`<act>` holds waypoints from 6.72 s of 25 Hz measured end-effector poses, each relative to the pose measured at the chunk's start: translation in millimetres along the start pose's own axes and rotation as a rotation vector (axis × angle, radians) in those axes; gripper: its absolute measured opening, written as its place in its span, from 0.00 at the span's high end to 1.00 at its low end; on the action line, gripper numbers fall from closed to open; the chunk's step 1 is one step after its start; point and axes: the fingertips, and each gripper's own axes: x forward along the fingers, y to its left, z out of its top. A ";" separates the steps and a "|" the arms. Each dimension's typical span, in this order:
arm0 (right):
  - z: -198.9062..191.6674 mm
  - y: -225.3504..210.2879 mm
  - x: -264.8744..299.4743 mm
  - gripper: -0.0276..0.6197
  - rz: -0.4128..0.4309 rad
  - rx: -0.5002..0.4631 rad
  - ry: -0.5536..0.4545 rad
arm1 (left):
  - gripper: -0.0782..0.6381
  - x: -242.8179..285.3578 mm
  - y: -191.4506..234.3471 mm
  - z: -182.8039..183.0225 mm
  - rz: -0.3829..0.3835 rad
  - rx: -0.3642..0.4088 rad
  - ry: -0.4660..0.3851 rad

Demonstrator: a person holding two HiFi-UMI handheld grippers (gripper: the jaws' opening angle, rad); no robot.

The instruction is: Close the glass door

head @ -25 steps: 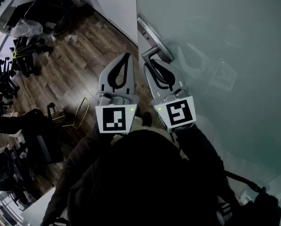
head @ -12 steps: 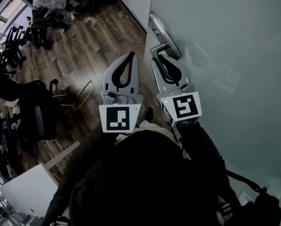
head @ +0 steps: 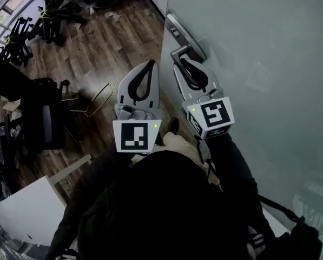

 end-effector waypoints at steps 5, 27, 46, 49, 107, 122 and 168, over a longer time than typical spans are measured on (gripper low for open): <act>-3.4 20.9 -1.3 0.86 0.075 -0.005 -0.002 | 0.90 -15.0 -1.6 4.4 0.043 0.020 -0.007; 10.0 193.3 -39.7 0.86 0.339 -0.020 0.002 | 0.90 -213.9 32.3 28.8 0.366 0.035 0.022; 1.6 332.3 -119.6 0.86 0.488 -0.064 0.008 | 0.90 -367.6 -3.3 37.4 0.501 0.028 0.005; -1.9 349.4 -130.3 0.86 0.514 -0.065 0.006 | 0.90 -397.6 -12.8 37.8 0.556 0.042 0.004; -49.9 661.2 -457.6 0.86 1.033 -0.132 -0.001 | 0.90 -798.6 -165.8 63.5 0.908 0.104 0.080; -66.9 696.3 -539.9 0.86 1.192 -0.148 0.008 | 0.90 -873.4 -218.4 61.5 1.090 0.088 0.095; -91.9 739.3 -673.0 0.86 1.339 -0.165 0.009 | 0.90 -990.1 -346.9 65.2 1.201 0.081 0.131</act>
